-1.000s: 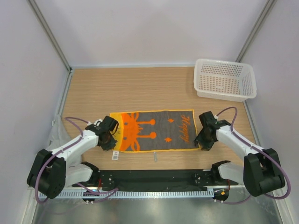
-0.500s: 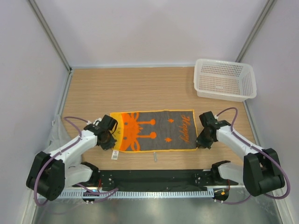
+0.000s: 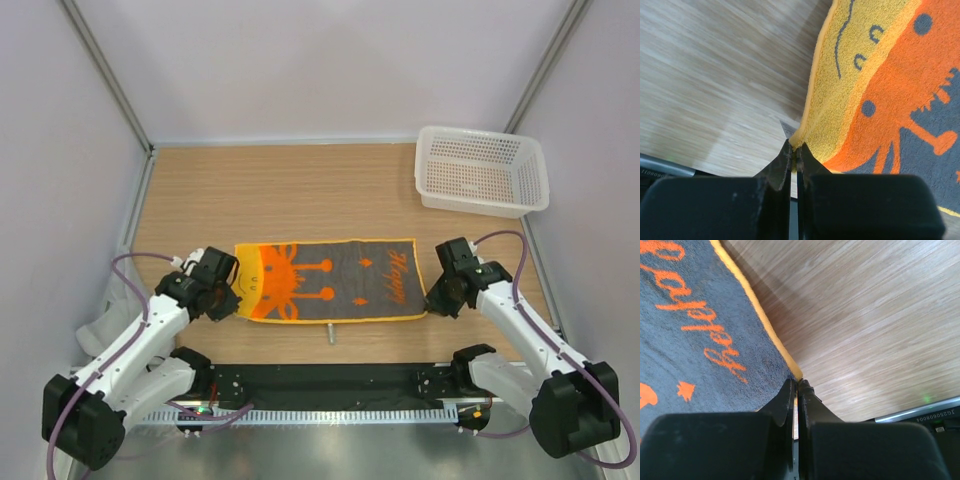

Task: Roll the towels
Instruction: Fold the towel

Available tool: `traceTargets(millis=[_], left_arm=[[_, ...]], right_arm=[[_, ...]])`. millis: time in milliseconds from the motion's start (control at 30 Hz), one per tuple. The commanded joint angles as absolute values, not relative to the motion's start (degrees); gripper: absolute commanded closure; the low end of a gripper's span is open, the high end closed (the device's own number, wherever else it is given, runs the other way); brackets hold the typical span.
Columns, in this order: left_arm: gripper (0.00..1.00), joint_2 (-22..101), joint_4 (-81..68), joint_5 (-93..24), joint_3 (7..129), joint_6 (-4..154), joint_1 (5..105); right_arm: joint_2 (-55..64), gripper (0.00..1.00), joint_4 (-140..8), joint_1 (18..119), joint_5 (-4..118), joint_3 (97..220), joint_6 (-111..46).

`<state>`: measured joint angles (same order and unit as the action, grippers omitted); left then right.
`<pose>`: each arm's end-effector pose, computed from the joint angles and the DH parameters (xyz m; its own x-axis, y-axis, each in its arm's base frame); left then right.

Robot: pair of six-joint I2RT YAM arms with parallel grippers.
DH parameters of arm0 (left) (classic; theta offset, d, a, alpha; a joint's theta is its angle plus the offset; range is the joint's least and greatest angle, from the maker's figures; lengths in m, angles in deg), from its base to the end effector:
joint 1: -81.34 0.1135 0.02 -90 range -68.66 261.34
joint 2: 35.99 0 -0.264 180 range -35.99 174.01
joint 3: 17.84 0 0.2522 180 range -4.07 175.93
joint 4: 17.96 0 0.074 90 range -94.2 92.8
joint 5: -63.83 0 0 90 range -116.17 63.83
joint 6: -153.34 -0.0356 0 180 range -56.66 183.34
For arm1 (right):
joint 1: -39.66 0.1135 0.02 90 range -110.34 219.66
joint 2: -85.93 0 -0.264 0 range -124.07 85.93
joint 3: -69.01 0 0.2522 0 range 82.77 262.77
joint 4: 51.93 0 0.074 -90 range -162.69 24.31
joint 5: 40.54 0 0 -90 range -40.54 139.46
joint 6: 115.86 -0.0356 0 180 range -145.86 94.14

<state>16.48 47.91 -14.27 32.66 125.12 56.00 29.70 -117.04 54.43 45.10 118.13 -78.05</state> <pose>0.1408 -0.0585 0.2134 -0.7029 -0.6211 -0.3466 -0.5727 0.7832 -0.2421 0.1525 0.0374 0.1975 -0.7476 0.6176 -0.2444 0.5854 0.7865 0.1969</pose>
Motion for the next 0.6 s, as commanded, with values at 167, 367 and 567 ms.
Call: traceTargets(millis=[167, 367, 567], left_arm=[[0.99, 18.3, 53.2, -10.0, 42.1, 123.4, 56.5], [1.0, 23.6, 52.0, -10.6, 46.1, 121.4, 56.9], [0.99, 28.3, 51.0, -11.0, 50.7, 118.2, 59.4]], right_arm=[[24.6, 0.99, -118.0, 54.3, 45.0, 128.8, -74.9], [19.7, 0.99, -115.6, 54.3, 45.2, 133.8, -73.2], [13.9, 0.99, -113.6, 54.3, 46.3, 136.7, -72.2]])
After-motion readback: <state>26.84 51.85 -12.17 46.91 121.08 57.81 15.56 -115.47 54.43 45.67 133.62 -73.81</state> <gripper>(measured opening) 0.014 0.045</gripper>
